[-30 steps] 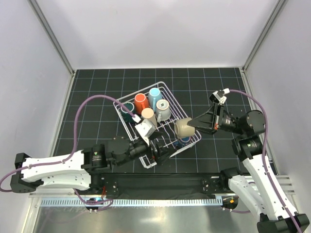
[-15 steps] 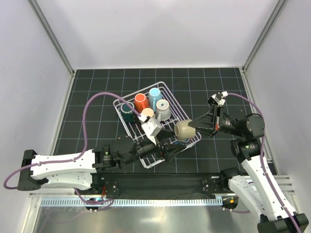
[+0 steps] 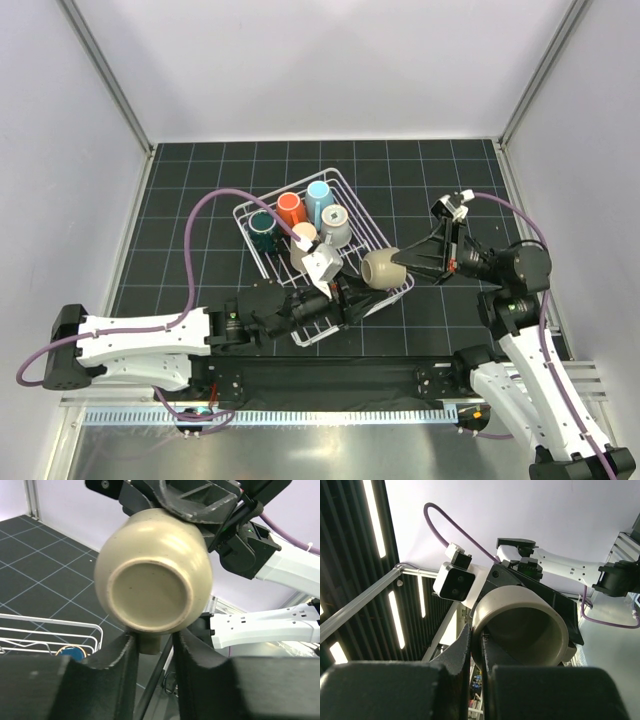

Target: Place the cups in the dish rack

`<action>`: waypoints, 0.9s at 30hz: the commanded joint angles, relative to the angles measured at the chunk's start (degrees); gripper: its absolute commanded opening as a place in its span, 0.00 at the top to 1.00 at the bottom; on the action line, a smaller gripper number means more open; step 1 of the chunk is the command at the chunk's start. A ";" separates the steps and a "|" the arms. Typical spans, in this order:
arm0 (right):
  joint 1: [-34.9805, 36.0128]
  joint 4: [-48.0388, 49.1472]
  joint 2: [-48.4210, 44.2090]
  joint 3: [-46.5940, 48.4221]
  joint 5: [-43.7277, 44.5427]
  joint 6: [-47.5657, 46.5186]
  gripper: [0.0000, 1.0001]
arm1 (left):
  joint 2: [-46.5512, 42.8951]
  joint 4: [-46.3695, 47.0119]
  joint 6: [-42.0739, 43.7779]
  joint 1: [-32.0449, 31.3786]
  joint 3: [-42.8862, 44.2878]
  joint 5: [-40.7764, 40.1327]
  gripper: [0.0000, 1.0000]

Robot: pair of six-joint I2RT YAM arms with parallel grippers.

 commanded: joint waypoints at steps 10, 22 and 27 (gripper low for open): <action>0.30 -2.37 -1.53 -0.14 -1.11 -3.88 0.96 | -0.01 6.73 0.53 -0.15 -0.10 2.55 0.99; 0.21 -52.34 2.76 18.73 5.19 -54.24 0.49 | -8.70 -4.15 -2.28 -0.15 -3.70 -5.43 1.00; 0.21 -77.24 7.25 32.45 20.75 -73.83 0.48 | -11.61 -18.03 -4.91 -0.15 -1.87 -9.57 1.00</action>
